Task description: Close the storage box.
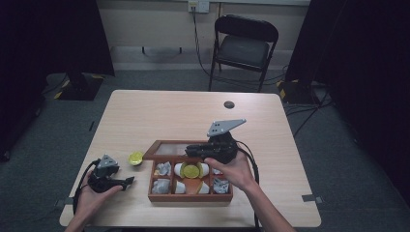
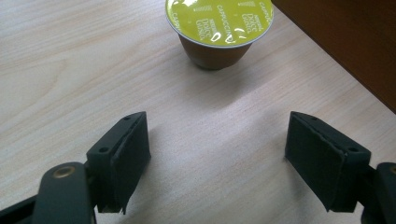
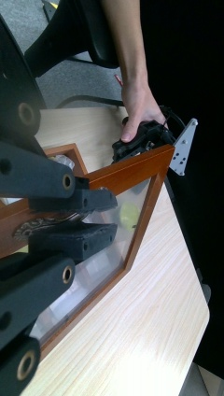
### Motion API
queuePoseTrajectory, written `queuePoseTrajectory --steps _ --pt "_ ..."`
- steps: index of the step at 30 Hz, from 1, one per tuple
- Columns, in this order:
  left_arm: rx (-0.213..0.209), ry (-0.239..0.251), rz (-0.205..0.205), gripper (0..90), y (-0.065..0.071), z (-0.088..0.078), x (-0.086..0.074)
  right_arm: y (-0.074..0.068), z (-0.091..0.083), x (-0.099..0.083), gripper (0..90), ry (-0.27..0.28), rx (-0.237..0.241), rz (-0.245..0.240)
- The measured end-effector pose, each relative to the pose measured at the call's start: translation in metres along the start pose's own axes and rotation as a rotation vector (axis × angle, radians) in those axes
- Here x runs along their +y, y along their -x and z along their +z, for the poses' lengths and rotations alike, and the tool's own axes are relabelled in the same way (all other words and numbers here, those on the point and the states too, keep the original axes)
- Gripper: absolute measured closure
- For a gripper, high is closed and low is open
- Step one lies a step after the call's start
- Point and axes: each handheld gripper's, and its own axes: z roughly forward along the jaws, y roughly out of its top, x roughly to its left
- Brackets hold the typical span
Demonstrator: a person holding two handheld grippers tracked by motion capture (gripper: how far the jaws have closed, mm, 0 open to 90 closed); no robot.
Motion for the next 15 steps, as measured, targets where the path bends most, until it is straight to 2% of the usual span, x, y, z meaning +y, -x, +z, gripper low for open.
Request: queuePoseTrajectory --steps 15 --pt "-0.002 0.000 0.004 21.3 -0.0010 0.0004 0.0002 -0.0063 0.0034 -0.0062 82.5 0.001 -0.023 -0.013"
